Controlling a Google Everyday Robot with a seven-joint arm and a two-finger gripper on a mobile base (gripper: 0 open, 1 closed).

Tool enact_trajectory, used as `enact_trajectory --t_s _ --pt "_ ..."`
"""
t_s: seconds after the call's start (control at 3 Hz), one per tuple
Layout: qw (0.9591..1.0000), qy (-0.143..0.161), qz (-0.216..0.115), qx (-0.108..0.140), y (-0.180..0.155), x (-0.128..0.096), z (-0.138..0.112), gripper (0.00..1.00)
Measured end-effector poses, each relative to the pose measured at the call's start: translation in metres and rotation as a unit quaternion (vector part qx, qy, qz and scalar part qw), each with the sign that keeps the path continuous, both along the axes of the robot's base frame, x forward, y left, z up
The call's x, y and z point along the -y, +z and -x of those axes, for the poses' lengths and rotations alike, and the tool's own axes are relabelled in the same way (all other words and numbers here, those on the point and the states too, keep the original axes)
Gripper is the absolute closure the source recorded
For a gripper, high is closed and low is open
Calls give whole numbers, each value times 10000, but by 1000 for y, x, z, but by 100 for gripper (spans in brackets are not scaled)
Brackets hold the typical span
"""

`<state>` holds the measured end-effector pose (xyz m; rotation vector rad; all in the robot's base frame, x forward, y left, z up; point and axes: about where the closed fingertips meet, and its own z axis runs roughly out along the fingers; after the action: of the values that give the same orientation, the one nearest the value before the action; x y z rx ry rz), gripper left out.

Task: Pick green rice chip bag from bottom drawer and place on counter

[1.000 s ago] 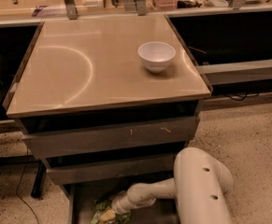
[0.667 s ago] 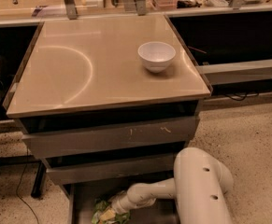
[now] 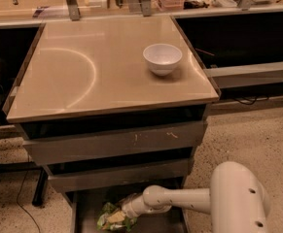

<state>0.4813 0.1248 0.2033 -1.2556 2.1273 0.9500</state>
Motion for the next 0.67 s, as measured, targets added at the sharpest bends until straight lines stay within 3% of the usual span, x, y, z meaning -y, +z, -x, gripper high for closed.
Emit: enact_trajectory --t_s 0.33,0.67 --pt "9994 -302 -62 -126 34 27 8 100" --pt "9970 -683 182 -310 65 62 29 100"
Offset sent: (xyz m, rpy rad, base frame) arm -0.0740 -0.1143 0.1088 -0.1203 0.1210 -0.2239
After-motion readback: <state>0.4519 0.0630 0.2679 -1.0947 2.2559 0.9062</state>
